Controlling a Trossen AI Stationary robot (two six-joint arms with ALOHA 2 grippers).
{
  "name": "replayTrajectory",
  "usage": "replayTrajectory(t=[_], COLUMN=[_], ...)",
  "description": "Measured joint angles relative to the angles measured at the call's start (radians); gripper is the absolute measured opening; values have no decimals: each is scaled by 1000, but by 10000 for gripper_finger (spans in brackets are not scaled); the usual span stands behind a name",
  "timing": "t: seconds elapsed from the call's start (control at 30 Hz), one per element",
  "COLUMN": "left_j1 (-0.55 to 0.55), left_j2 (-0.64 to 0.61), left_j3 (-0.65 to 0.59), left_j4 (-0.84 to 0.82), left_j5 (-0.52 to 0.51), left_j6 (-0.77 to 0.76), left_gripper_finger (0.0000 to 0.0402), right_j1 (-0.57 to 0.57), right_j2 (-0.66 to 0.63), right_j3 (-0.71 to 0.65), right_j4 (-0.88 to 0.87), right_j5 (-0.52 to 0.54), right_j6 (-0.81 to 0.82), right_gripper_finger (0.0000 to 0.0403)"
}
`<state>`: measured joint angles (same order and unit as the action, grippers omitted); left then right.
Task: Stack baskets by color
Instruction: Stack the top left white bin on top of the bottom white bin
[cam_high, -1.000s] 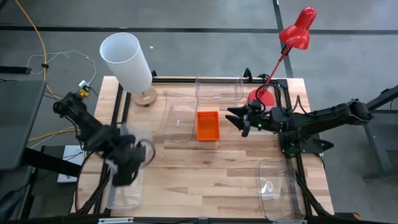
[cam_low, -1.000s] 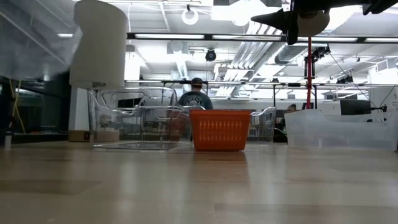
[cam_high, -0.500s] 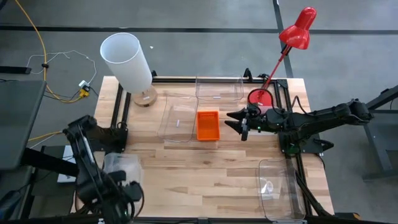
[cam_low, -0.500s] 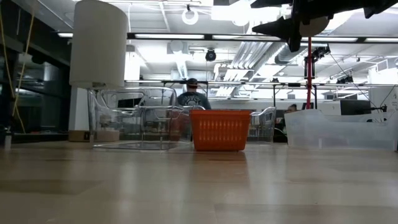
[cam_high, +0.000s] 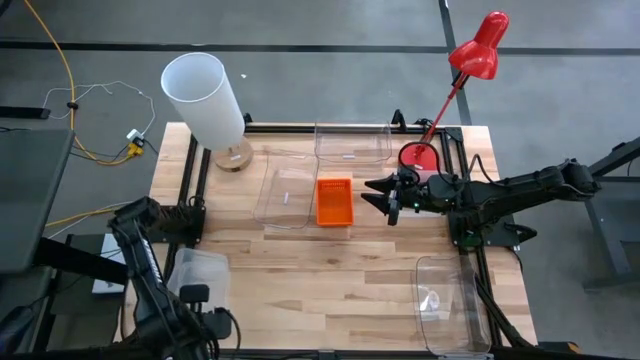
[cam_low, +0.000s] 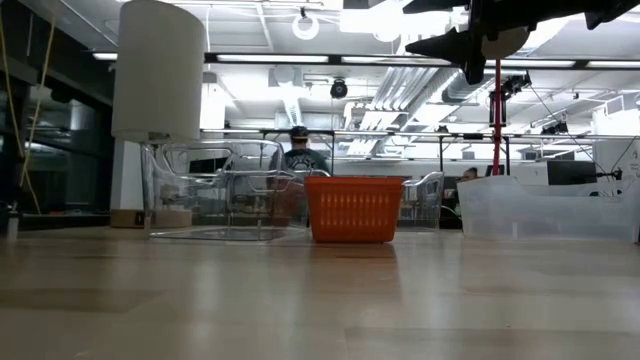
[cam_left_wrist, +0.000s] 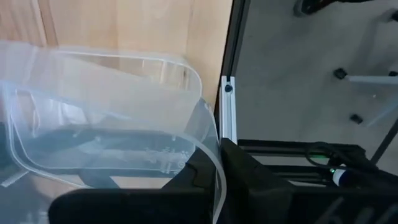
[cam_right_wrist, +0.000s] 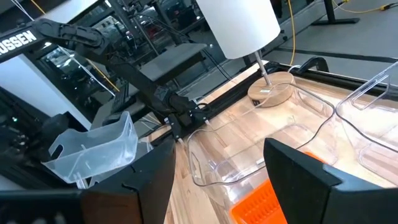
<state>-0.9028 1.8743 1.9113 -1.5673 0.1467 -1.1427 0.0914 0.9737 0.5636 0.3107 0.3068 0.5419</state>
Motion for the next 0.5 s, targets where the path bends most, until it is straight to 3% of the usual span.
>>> replayTrajectory(t=[0.27,0.5], left_j1=[21,45], left_j2=[15,16], left_j3=[-39,-111], left_j4=[15,69], left_j5=[92,114], left_j6=[-131,-98], left_gripper_finger=[0,0], right_j1=[0,0], right_j2=[0,0], right_j3=[0,0], right_j4=[0,0], right_j5=[0,0], right_j6=[-4,-8], right_gripper_finger=[232,232])
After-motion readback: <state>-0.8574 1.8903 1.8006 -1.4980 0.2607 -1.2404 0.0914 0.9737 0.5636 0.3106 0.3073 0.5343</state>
